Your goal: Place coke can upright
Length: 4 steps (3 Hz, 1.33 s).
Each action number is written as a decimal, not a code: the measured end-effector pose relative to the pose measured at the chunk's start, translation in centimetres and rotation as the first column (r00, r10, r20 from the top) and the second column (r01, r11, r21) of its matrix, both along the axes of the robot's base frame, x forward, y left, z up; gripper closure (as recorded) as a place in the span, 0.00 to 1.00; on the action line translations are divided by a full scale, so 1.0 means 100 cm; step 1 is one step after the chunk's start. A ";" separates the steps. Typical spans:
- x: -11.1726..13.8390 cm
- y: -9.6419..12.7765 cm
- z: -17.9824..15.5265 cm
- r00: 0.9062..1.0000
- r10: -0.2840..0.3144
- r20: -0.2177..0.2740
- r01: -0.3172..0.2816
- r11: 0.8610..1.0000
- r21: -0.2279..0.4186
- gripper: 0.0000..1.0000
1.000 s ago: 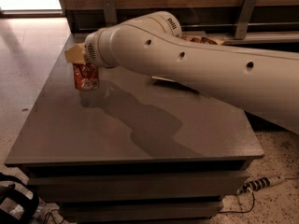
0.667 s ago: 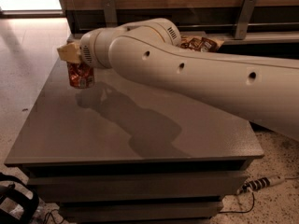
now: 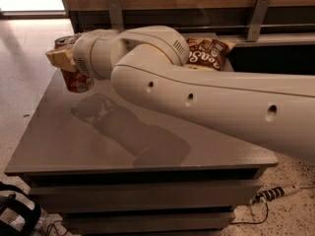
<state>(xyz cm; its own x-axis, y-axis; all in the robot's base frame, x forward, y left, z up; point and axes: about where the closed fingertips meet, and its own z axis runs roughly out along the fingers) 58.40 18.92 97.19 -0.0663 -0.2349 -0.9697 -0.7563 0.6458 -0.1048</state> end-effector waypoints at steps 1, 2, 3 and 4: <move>0.000 0.000 0.000 1.000 0.000 0.000 0.000 1.000 0.000 1.00; 0.004 0.003 -0.005 1.000 0.018 0.023 -0.018 1.000 0.023 1.00; 0.007 0.009 -0.016 0.995 0.056 0.079 -0.059 0.997 0.041 1.00; 0.004 0.021 -0.025 0.988 0.094 0.123 -0.098 0.995 0.026 1.00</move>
Offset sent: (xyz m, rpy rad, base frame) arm 0.0101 0.0161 -0.0305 0.0676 -0.0615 0.0448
